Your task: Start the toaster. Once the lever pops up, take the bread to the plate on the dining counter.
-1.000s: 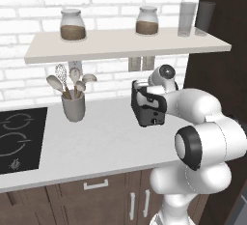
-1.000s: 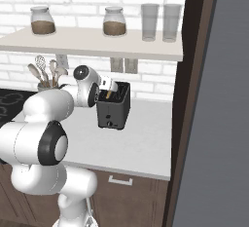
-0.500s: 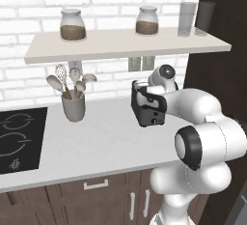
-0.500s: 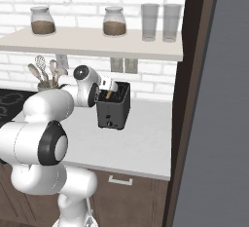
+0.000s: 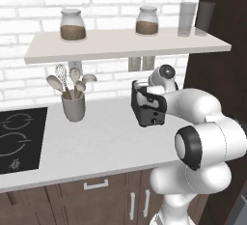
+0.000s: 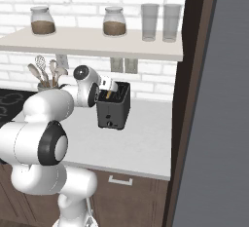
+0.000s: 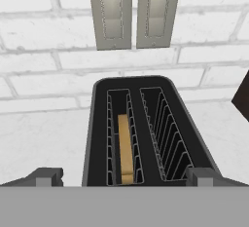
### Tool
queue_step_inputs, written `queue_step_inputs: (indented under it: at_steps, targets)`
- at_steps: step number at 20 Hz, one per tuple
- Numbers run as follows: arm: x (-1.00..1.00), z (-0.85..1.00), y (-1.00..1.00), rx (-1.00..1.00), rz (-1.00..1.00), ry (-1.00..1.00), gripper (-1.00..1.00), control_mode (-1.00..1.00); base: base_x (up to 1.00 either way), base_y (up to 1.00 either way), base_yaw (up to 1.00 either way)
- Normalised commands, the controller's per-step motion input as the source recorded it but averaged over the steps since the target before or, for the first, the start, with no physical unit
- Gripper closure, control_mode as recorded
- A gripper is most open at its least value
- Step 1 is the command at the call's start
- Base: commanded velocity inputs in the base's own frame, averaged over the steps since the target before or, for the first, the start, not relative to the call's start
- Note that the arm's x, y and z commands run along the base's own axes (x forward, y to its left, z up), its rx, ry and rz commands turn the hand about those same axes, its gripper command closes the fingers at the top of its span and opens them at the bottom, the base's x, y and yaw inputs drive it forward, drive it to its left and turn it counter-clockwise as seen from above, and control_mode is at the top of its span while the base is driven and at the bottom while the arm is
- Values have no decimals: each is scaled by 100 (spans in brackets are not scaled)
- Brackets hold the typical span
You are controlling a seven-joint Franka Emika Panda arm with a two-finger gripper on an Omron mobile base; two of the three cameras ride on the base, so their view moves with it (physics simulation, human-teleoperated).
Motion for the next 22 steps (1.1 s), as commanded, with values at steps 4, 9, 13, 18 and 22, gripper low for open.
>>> queue_step_inputs:
  at_steps: [4,9,13,18,22]
  targets:
    - [0,0,0,0,0,0,-100,-100,0,0,0]
    - [0,0,0,0,0,0,-100,-100,0,0,0]
    - [0,0,0,0,0,0,-100,-100,0,0,0]
    - [0,0,0,0,0,0,-100,-100,0,0,0]
    - [0,0,0,0,0,0,-100,-100,0,0,0]
